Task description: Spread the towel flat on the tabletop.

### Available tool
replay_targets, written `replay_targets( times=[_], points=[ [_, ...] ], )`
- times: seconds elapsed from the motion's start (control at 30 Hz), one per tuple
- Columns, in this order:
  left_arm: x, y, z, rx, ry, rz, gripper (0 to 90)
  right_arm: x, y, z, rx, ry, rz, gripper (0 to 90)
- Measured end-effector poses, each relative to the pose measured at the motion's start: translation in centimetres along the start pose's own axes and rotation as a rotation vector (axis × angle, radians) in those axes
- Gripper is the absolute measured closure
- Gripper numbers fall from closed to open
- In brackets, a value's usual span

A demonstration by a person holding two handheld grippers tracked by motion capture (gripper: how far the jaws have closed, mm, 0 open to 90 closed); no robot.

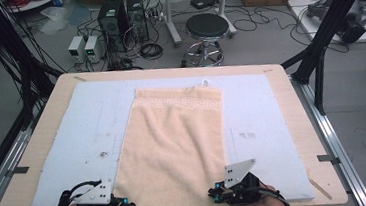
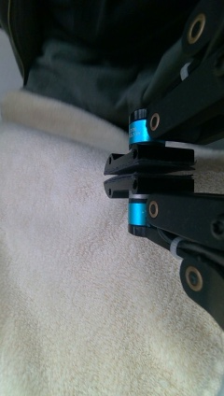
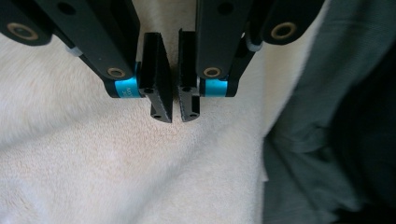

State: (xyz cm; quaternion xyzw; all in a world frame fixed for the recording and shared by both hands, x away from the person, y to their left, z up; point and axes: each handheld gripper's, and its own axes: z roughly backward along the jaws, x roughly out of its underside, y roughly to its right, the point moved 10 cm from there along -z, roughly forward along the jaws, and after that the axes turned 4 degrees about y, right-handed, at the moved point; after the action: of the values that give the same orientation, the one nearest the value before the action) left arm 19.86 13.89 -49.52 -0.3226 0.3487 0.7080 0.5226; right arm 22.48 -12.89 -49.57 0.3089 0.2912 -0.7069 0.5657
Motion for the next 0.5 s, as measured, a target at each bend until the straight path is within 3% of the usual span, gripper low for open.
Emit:
replay_targets(
  times=[0.03, 0.1, 0.17, 0.23, 0.27, 0.33, 0.5],
  points=[
    [0.0, 0.0, 0.0, 0.000, 0.000, 0.000, 86.5, 0.0, -0.5, 0.1, -0.016, -0.003, -0.006, 82.7],
    [0.3, 1.5, 0.5, 0.033, 0.007, -0.004, 86.0, -0.3, -1.0, 0.4, -0.037, 0.001, 0.005, 81.0],
    [-0.1, 1.7, 0.7, 0.038, 0.032, -0.007, 83.4, -0.9, -1.3, 0.7, -0.054, 0.014, 0.014, 77.0],
    [-0.5, 0.9, 0.7, -0.006, 0.046, -0.012, 67.8, -1.5, -0.5, 1.0, -0.019, 0.035, 0.018, 71.3],
    [-0.6, 0.4, 0.7, -0.018, 0.049, -0.009, 64.9, -1.6, 0.2, 1.2, 0.003, 0.038, 0.006, 69.5],
    [-0.7, -0.3, 0.5, -0.038, 0.055, 0.001, 61.9, -1.3, 1.5, 1.1, 0.042, 0.032, -0.002, 66.6],
    [0.3, -1.1, -0.7, -0.060, -0.018, -0.015, 59.1, 1.0, 3.2, -0.1, 0.063, -0.030, -0.025, 64.0]
  ],
)
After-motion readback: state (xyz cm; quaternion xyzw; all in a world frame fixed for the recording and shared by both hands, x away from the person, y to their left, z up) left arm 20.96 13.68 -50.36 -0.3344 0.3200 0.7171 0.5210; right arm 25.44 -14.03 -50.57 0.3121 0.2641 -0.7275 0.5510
